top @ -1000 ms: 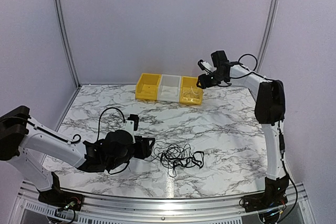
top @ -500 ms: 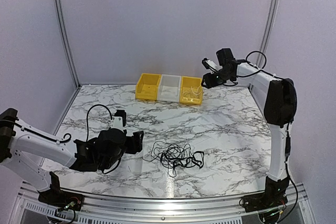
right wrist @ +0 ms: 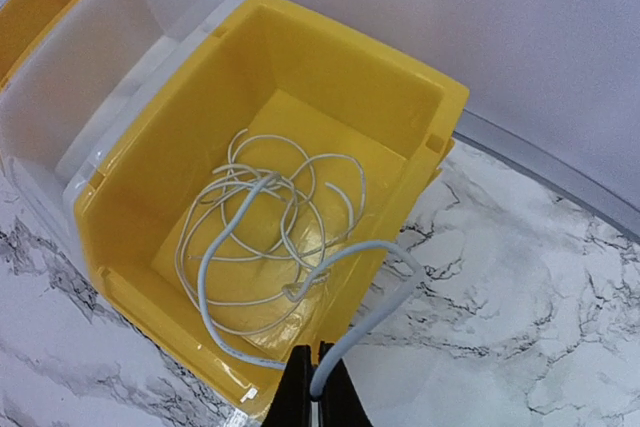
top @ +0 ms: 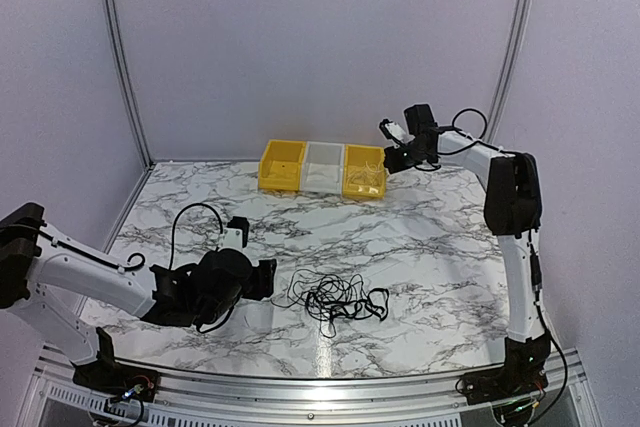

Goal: Untangle the cables

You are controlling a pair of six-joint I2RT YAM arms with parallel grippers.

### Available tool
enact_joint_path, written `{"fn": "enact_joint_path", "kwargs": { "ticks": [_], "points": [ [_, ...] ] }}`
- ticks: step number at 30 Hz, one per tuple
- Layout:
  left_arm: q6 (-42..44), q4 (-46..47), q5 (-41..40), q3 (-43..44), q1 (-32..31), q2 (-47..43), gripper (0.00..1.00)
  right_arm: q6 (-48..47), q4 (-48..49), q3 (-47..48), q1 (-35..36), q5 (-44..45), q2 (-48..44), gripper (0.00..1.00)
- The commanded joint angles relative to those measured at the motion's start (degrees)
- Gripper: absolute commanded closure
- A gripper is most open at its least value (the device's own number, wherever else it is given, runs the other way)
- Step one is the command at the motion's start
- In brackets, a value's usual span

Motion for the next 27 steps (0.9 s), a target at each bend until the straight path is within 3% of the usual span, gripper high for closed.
{"fn": "enact_joint_path", "kwargs": {
  "ticks": [1,9,21,27],
  "points": [
    [-1.02,-1.87,0.89,1.98,0.12,2.32,0.24,-3.4,4.15,3.77,1.78,2.79,1.72,1.0],
    [-0.52,-2.99,2.07,4.33,0.12,5.27,0.24,-9.52,1.39,14.03,5.58,9.99,11.3,1.0],
    [-0.86,-3.55,2.1,4.41,0.15,5.51,0.24,-13.49,2.57,13.91,8.59,17.5,12.35,1.0],
    [-0.76,-3.68,1.86,4.11,0.12,4.78,0.24,-12.78,0.1,8.49,8.6,18.47,5.5,0.79]
  ]
}}
